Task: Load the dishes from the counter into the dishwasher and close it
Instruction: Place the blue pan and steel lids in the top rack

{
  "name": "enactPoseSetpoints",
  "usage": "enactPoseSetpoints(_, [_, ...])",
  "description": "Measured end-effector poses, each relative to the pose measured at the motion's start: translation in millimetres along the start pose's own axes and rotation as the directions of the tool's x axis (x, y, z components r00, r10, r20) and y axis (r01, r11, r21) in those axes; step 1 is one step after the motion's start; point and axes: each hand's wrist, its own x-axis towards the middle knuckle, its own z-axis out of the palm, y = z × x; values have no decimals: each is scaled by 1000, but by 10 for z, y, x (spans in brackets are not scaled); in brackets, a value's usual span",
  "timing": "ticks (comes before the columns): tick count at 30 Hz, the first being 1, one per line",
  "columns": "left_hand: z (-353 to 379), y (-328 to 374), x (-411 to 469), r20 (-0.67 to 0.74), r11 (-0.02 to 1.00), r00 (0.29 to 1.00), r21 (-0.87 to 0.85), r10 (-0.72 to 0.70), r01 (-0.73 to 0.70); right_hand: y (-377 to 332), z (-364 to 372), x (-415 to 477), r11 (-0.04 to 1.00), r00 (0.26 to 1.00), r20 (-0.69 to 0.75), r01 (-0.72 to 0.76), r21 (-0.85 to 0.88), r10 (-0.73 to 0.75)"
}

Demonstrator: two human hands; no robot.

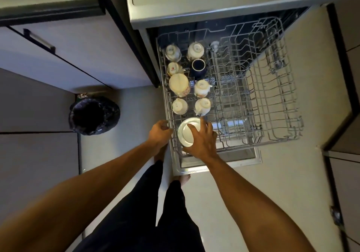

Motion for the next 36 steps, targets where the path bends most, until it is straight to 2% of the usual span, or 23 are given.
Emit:
enactPoseSetpoints(7, [40, -74, 75, 27, 994, 1000, -111, -7, 10, 62, 123, 11, 999, 1000, 10, 17, 33, -17])
enactPoseSetpoints(13, [11, -128, 144, 46, 988, 999, -156, -18, 25, 46, 176, 84, 999, 992, 122, 7, 47, -13])
enactPoseSetpoints(18, [17, -135, 157, 54, 988, 998, -153, -11, 20, 102, 185, 80, 993, 992, 124, 2, 116, -16])
enactPoseSetpoints(20, [7, -143, 147, 59, 990, 998, -144, -3, 12, 126, 190, 50, 984, 997, 71, 0, 180, -13])
enactPoseSetpoints(23, [-31, -162, 124, 57, 992, 998, -127, 22, -14, 117, 157, 68, 911, 991, -3, -122, 394, 134])
enactPoseSetpoints(26, [-105, -167, 74, 46, 995, 996, -73, 71, -68, 82, -3, 96, 725, 939, 26, -283, 628, 344])
enactPoseSetpoints(29, [-235, -168, 14, 28, 992, 993, -57, 116, -114, 36, -193, 57, 562, 904, 61, -315, 765, 424])
enactPoseSetpoints(33, [-531, -180, -149, 10, 979, 979, -27, 205, -204, -121, -431, -24, 571, 938, 68, -263, 778, 339])
enactPoseSetpoints(36, [-823, -210, -311, -26, 965, 965, -11, 261, -261, -351, -609, -70, 645, 969, 46, -197, 738, 244])
